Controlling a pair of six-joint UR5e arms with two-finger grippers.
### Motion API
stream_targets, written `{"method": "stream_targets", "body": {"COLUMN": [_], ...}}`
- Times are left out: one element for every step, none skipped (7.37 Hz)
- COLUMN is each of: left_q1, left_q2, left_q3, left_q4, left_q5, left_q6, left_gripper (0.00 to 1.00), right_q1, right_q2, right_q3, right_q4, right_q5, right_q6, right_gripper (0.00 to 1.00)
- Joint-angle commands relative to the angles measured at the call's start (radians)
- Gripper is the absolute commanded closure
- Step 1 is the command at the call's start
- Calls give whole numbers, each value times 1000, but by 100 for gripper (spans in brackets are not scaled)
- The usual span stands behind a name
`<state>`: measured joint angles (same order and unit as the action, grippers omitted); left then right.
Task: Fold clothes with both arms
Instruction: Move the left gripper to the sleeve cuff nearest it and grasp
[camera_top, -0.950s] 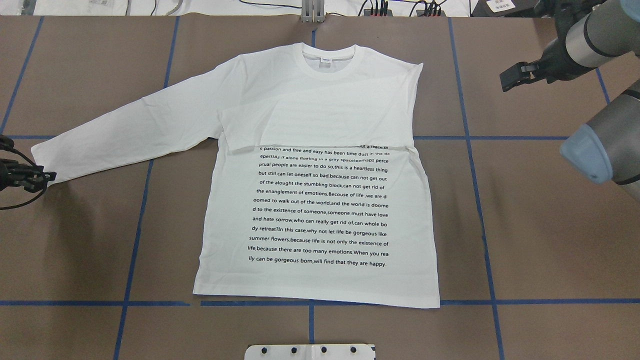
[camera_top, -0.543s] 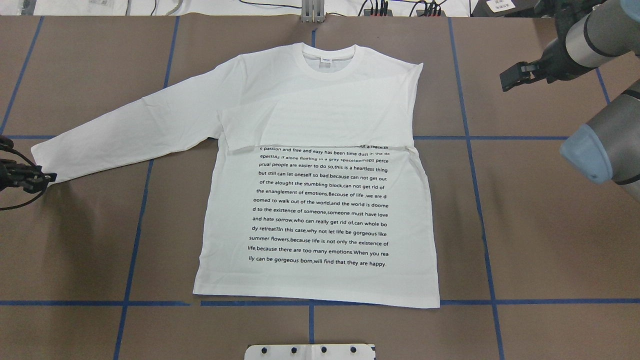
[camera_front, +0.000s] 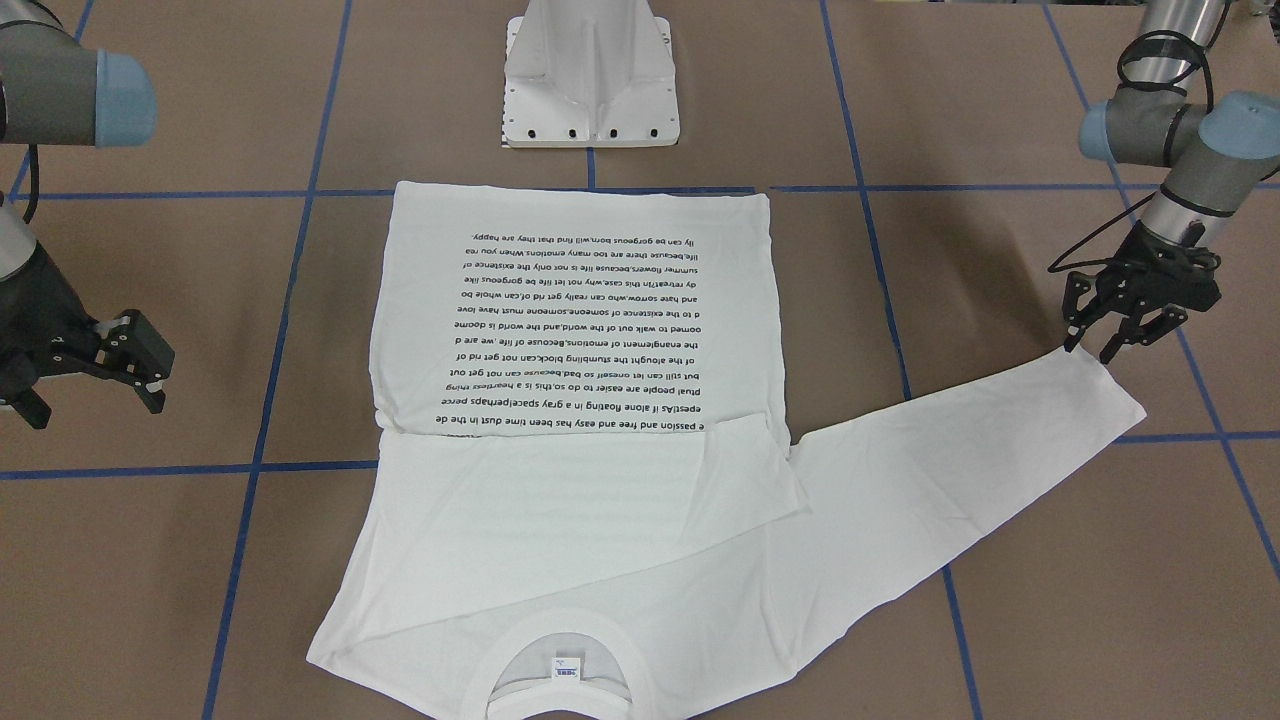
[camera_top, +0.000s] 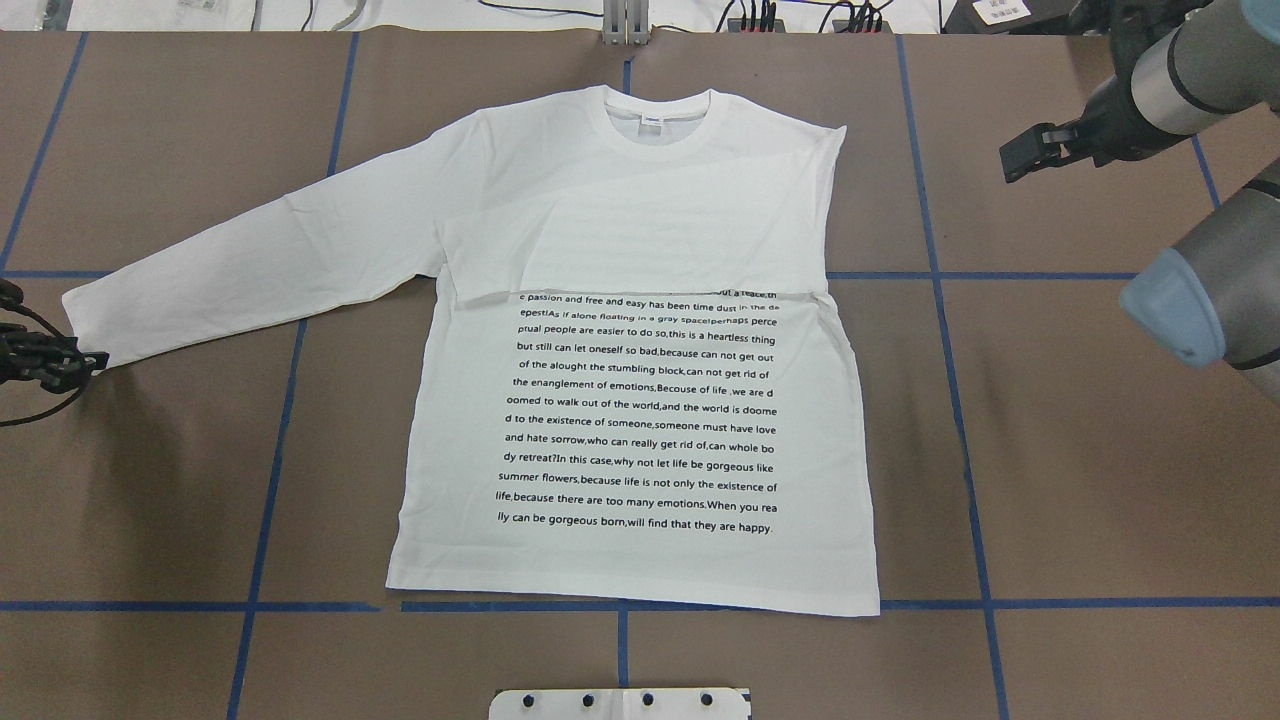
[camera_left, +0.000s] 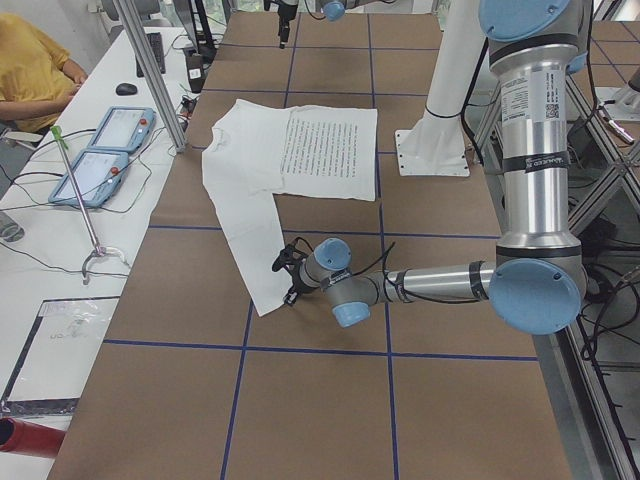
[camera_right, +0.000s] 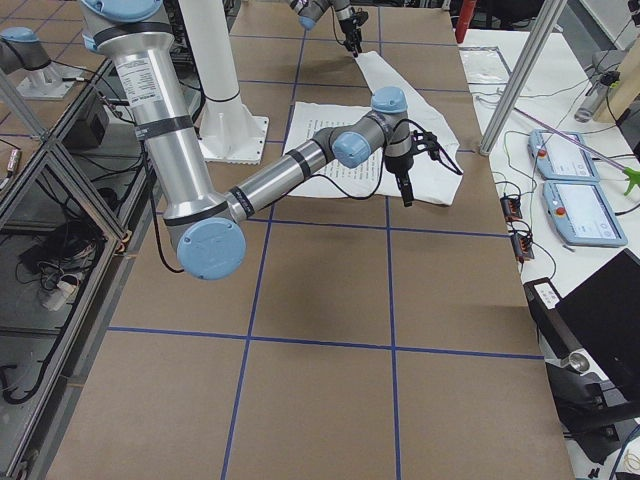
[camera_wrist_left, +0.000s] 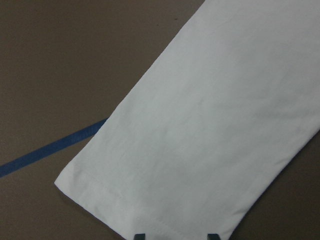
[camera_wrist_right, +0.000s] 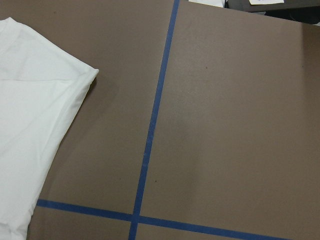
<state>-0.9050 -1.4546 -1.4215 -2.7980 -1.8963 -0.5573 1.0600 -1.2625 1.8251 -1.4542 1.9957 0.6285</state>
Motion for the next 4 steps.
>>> {"method": "stream_targets", "body": {"left_q1": [6, 8, 8, 8], "left_q2": [0, 0, 0, 0], "left_q3": [0, 1, 1, 1], "left_q4": [0, 0, 0, 0], "left_q5": [-1, 0, 0, 0], "left_q6": [0, 0, 0, 0], "left_gripper": [46, 46, 46, 49], "right_q1": [0, 0, 0, -2], "right_q2": [0, 0, 0, 0], "right_q3": [-1, -3, -4, -4], "right_q4": [0, 0, 0, 0], "right_q5": [0, -2, -2, -2], "right_q6": [5, 7, 14, 17], "right_gripper": [0, 0, 0, 0]}}
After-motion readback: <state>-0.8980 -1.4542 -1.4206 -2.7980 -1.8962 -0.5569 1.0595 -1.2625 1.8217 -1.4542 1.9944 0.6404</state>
